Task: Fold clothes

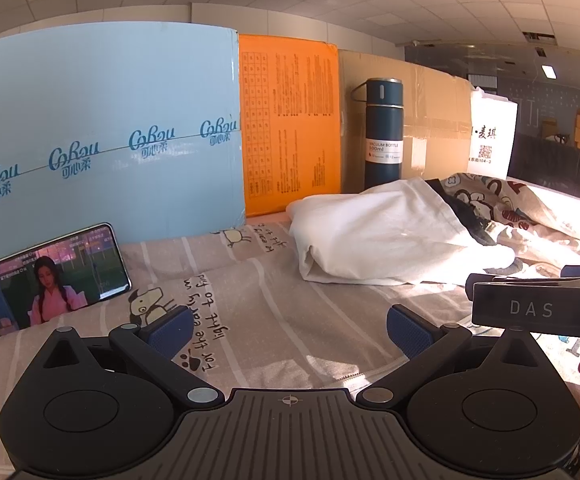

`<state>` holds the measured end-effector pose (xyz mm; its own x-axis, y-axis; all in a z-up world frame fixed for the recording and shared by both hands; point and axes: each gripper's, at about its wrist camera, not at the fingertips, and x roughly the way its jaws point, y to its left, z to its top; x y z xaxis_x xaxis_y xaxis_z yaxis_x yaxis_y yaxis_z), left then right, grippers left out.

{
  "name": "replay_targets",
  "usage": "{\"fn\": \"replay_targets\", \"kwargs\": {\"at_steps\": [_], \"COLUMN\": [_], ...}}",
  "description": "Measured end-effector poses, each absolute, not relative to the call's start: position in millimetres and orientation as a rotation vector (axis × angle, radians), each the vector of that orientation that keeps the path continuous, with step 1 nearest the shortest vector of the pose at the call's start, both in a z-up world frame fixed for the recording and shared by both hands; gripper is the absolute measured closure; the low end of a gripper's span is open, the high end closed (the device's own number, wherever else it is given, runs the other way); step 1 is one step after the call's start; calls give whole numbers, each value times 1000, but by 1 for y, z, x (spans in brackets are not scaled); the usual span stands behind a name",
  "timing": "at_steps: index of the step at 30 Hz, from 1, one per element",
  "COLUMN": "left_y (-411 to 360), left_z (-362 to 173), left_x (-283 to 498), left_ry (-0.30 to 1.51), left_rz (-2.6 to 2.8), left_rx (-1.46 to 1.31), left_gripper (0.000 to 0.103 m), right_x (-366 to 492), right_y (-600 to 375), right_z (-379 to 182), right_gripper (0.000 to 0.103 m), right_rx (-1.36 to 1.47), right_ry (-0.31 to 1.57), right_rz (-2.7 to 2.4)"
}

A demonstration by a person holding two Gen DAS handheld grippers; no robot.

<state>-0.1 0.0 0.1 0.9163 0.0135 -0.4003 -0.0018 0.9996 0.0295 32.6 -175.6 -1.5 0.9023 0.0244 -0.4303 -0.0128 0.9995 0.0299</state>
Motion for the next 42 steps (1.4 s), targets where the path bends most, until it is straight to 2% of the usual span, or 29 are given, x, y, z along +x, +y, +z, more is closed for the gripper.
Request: {"fn": "replay_targets", "kwargs": {"at_steps": [32, 42], "left_y": [1, 3], "left_z": [0, 7], "left_x": [0, -7], "left_ry": [412, 370], "left_rz": [13, 6], "left_rx": [27, -2], "left_gripper": [0, 0], "right_x": [31, 19], "right_y": [-177, -181], "right_z": [-1, 6], "right_gripper": [0, 0], "right_rx": [32, 87], "right_ry": [439, 355], "right_rz": [27, 80]}}
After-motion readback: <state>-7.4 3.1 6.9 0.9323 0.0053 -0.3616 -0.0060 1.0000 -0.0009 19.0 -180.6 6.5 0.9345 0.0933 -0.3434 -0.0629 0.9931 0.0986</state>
